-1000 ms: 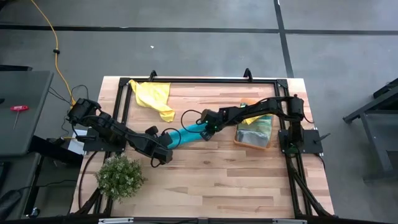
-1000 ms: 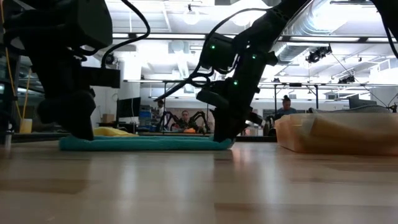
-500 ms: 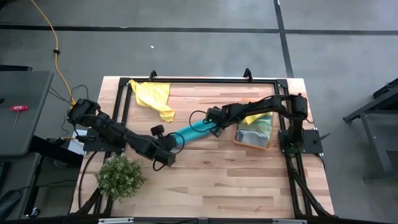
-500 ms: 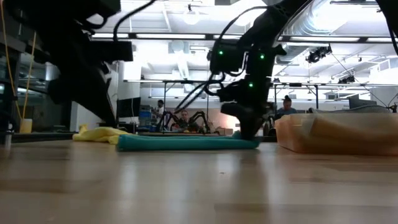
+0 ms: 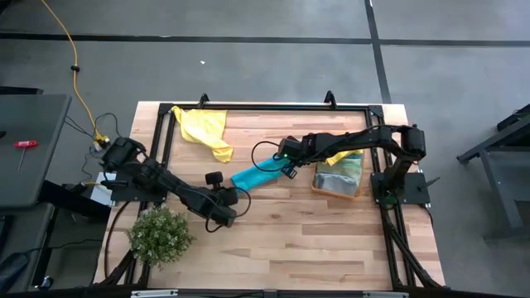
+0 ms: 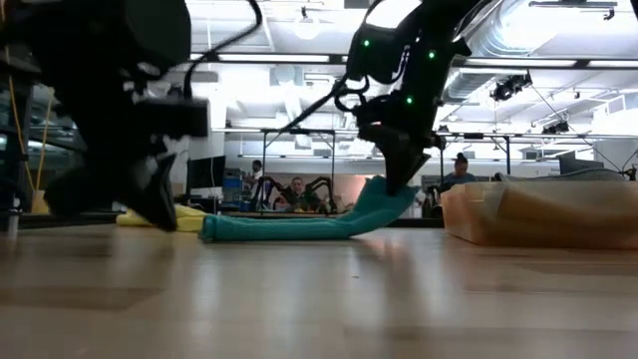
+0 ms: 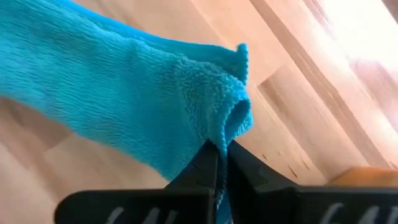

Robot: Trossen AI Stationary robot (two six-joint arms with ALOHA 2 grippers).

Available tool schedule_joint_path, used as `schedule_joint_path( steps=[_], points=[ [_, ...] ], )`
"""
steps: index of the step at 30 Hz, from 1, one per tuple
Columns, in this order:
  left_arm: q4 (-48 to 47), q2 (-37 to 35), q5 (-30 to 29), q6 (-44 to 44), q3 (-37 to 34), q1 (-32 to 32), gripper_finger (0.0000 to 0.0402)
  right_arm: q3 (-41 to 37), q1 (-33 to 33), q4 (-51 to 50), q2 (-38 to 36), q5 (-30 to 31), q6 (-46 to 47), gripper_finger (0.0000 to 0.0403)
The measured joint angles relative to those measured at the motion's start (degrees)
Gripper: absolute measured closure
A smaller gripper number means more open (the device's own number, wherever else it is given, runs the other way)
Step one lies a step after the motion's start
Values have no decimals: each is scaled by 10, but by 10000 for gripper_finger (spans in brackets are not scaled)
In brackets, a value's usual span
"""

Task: Fold microfiber towels
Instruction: Fold the blue microfiber cloth

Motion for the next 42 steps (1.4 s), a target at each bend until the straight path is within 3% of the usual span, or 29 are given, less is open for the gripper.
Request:
schedule_joint_path(
  steps=[6,12,32,42],
  points=[
    [42,44,-13,39,2,20,401,0,2,3,-14,-22,-1,402],
    [68,42,-19,57,1,48,401,0,12,25,-15,-73,0,403],
    [111,43,-3,69,0,74,401,1,66,263,-13,-168,27,403],
    [120,44,-9,63,-1,73,401,2,78,355,30,-195,41,403]
  ],
)
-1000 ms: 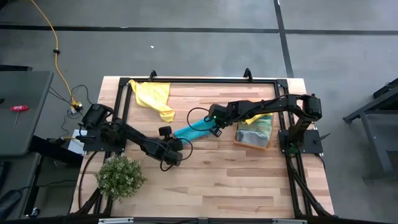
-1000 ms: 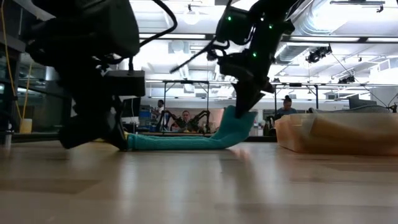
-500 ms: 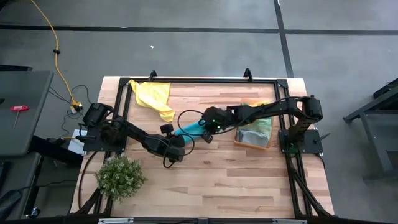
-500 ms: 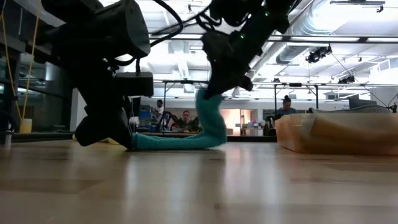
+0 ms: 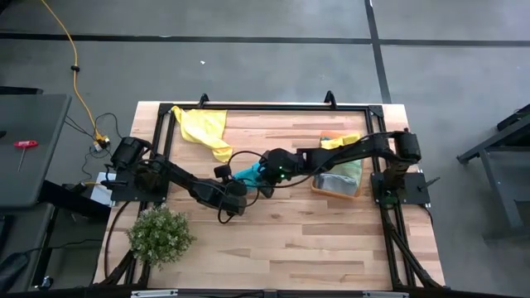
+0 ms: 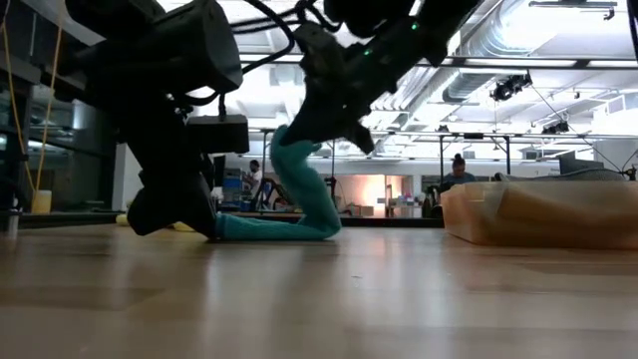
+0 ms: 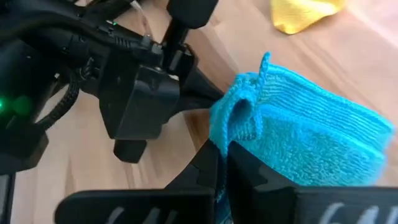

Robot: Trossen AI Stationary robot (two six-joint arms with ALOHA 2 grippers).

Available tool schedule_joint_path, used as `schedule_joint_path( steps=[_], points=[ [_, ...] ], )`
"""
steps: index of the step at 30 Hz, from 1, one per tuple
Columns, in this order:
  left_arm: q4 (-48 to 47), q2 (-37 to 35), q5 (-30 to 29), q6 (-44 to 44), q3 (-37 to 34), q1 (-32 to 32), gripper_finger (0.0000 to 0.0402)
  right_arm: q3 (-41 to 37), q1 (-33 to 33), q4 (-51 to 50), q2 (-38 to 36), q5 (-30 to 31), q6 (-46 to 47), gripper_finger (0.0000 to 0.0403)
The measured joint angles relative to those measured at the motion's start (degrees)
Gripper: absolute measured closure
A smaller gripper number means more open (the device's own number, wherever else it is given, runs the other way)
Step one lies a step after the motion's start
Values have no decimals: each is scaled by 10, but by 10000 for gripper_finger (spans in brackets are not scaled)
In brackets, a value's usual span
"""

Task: Fold microfiber towels
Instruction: Fold the blue microfiber cloth

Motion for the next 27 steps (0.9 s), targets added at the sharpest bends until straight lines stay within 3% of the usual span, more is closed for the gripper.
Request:
schedule_joint_path(
  steps=[12,27],
  points=[
    [8,0,1,0,0,0,401,0,-4,93,62,-41,26,403],
    [8,0,0,0,0,0,402,-1,-4,183,114,-44,81,403]
  ],
)
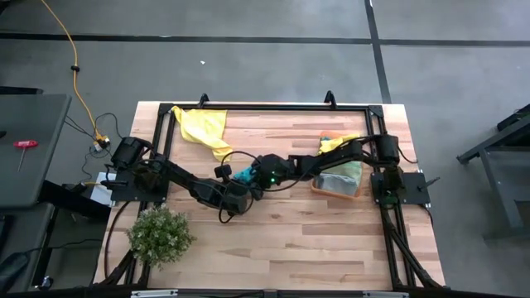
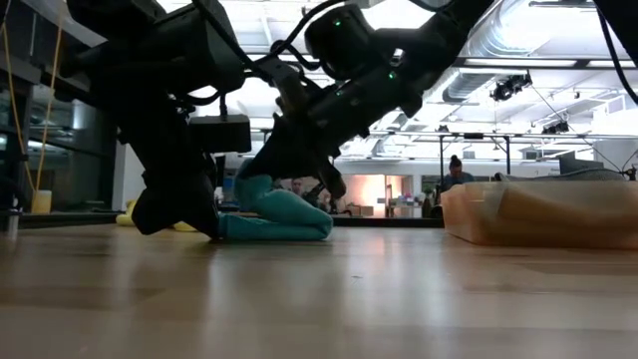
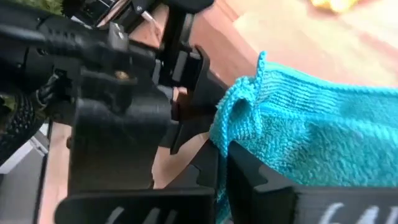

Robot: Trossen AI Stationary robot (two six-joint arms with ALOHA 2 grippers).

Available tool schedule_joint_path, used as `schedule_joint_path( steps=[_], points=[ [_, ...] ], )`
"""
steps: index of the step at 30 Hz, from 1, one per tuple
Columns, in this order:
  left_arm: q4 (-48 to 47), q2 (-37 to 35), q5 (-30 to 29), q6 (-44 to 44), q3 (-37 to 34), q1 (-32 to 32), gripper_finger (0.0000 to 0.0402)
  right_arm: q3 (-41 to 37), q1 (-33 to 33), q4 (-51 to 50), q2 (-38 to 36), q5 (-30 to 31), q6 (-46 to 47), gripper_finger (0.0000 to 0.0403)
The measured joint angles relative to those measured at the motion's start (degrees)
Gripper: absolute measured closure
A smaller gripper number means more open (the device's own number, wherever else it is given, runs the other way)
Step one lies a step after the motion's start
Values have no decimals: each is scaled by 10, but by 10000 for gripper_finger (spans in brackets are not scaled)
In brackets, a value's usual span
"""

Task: Fold microfiber towels
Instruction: Fold the blue microfiber cloth

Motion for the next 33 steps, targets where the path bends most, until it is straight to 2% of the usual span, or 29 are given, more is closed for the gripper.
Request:
schedule_joint_path(
  steps=[5,8,13,18,22,25,28,31,33],
  points=[
    [-2,0,0,0,0,0,402,0,0,9,0,10,-12,402],
    [-2,0,0,0,0,0,402,0,0,9,0,11,-14,388],
    [-8,0,-1,-8,1,0,401,0,0,13,0,42,-36,319],
    [-15,-4,-2,-9,1,0,401,0,0,24,0,48,-53,240],
    [-45,-31,11,-7,-1,-4,401,0,-4,31,-5,49,-76,202],
    [-88,-78,11,-25,0,-18,401,0,-12,2,-28,67,-124,194],
    [-143,-125,-1,-58,-1,-42,401,0,-19,-58,-57,118,-179,193],
    [-171,-177,-42,-85,-1,-71,401,1,-20,-111,-72,150,-217,192],
    [-150,-201,-82,-86,0,-88,401,1,-15,-131,-72,155,-234,193]
  ],
)
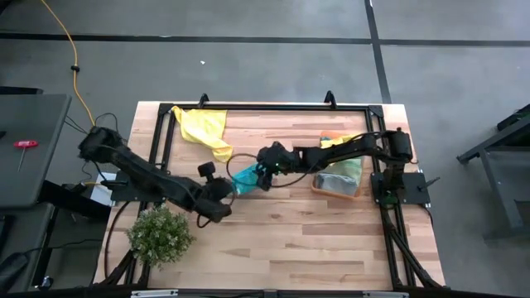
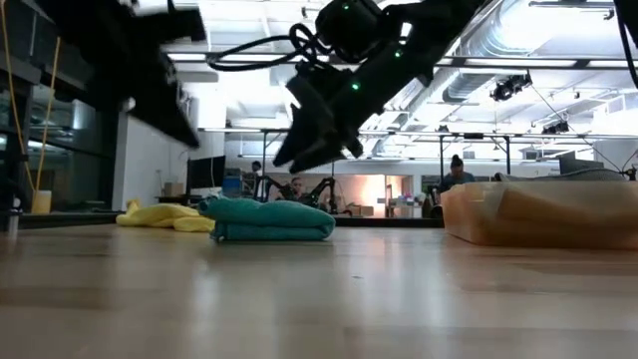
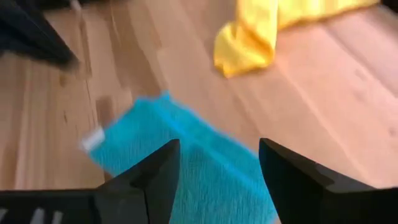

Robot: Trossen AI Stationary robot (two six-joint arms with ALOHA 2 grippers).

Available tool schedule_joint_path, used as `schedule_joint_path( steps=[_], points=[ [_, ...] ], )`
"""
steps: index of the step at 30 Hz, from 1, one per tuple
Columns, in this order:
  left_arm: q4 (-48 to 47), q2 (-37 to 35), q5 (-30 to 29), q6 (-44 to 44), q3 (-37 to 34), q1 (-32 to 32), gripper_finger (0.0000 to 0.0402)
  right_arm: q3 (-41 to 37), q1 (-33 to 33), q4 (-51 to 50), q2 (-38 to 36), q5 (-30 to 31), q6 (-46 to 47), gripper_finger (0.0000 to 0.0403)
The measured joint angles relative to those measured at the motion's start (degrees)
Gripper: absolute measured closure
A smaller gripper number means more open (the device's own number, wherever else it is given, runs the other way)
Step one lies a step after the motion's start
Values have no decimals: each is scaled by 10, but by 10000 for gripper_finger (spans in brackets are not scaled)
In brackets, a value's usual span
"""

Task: Fold microfiber towels
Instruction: Fold the blue microfiber cloth

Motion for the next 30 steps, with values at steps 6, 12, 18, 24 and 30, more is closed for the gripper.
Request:
schedule_joint_path(
  steps=[6,12,18,24,30],
  points=[
    [125,-15,13,115,0,-4,401,-2,13,-17,27,29,-26,213],
    [261,66,86,229,1,54,401,-1,11,-2,38,36,-38,236],
    [267,143,82,239,-1,98,401,-1,8,-19,43,34,-59,246],
    [244,192,60,230,0,117,401,-1,7,-58,44,25,-72,247],
    [234,200,25,226,0,119,401,-1,4,-95,44,44,-78,247]
  ],
)
